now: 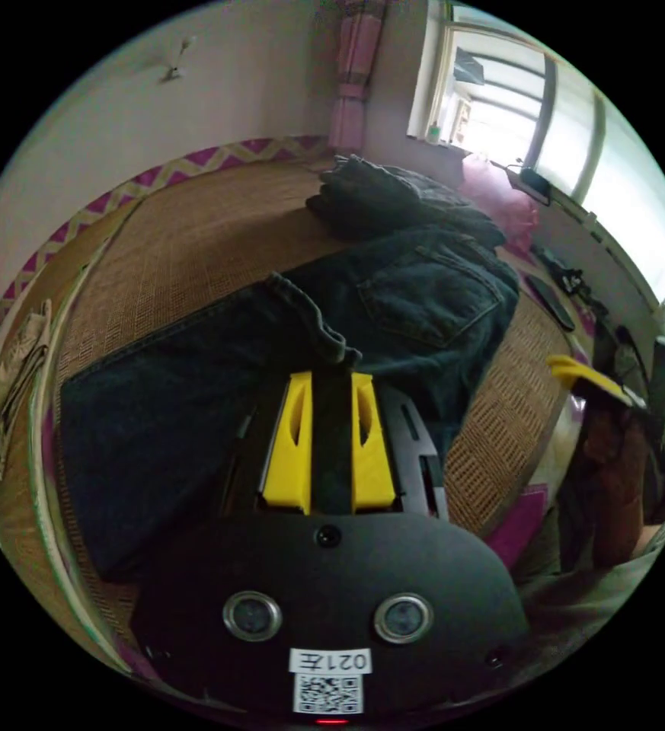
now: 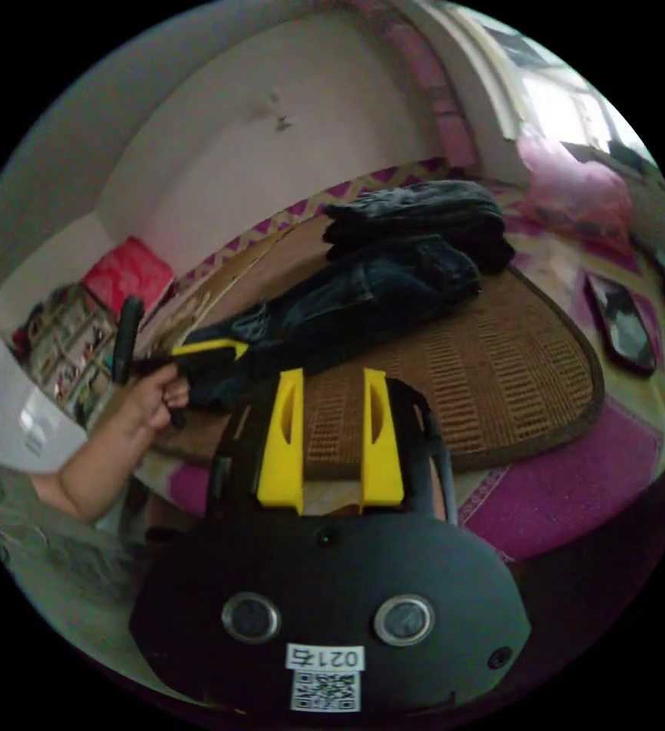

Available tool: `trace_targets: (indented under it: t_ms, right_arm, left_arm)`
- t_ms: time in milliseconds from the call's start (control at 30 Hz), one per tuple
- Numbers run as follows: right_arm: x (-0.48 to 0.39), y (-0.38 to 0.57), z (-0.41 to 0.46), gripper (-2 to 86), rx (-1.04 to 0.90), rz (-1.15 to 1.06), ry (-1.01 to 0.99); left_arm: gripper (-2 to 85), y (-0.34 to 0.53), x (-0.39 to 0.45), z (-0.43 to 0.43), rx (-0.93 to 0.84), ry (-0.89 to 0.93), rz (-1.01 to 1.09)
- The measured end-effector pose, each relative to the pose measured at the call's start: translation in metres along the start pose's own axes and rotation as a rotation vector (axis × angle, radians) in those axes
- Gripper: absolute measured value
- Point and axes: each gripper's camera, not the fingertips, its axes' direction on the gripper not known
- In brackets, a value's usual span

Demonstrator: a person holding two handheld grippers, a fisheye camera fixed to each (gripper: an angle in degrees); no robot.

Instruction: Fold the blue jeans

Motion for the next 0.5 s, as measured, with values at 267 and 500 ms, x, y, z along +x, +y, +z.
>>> trace_targets:
  t_ms: [267, 500]
  right_arm:
    - [0.105, -0.047, 0.044, 15.7, 0.116, 0.520, -0.203]
    - [0.111, -0.070, 0.095, 5.6, 0.132, 0.738, -0.310]
  left_arm:
    - [6.2, 0.012, -0.030, 0.003, 0.032, 0.165, 0.024]
    - [-0.4, 0.054, -0.075, -0.061, 0.190, 0.247, -0.020]
